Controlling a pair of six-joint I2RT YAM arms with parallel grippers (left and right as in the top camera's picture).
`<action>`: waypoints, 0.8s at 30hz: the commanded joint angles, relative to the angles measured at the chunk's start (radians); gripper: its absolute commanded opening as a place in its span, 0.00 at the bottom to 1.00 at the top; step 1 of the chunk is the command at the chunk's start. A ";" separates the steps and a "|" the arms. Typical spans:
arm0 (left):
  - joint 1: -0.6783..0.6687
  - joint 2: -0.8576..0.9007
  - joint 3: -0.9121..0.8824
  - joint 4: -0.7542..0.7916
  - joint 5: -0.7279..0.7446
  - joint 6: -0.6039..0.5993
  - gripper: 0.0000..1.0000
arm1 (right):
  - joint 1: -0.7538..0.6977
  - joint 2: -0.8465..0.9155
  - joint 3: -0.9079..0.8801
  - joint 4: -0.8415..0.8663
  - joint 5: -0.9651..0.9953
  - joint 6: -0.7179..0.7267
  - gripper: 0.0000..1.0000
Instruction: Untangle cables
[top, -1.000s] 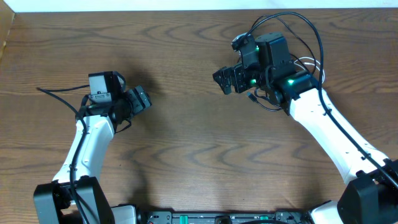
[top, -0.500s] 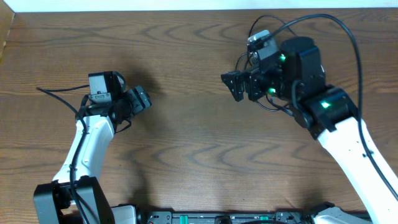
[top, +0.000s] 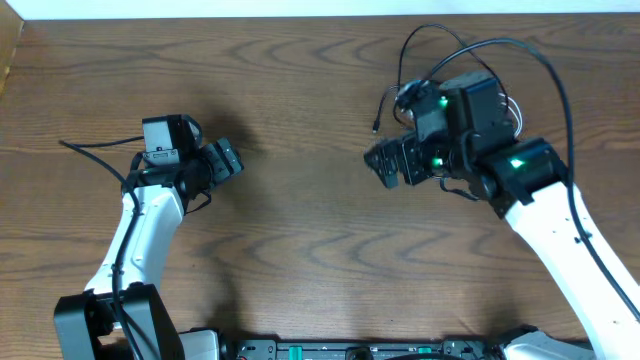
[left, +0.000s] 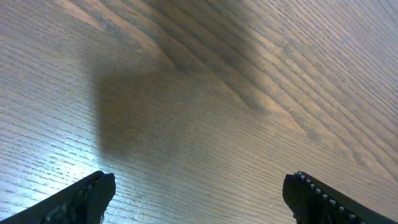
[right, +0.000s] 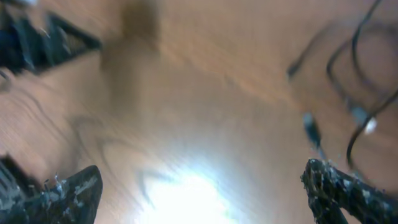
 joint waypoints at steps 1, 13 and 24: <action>-0.004 0.011 0.005 -0.003 -0.007 0.013 0.91 | 0.009 -0.005 -0.015 -0.049 -0.003 0.001 0.99; -0.004 0.011 0.005 -0.003 -0.007 0.013 0.92 | 0.005 -0.163 -0.048 -0.052 -0.003 0.001 0.99; -0.004 0.011 0.005 -0.003 -0.007 0.013 0.91 | 0.001 -0.408 -0.248 0.040 -0.003 0.001 0.99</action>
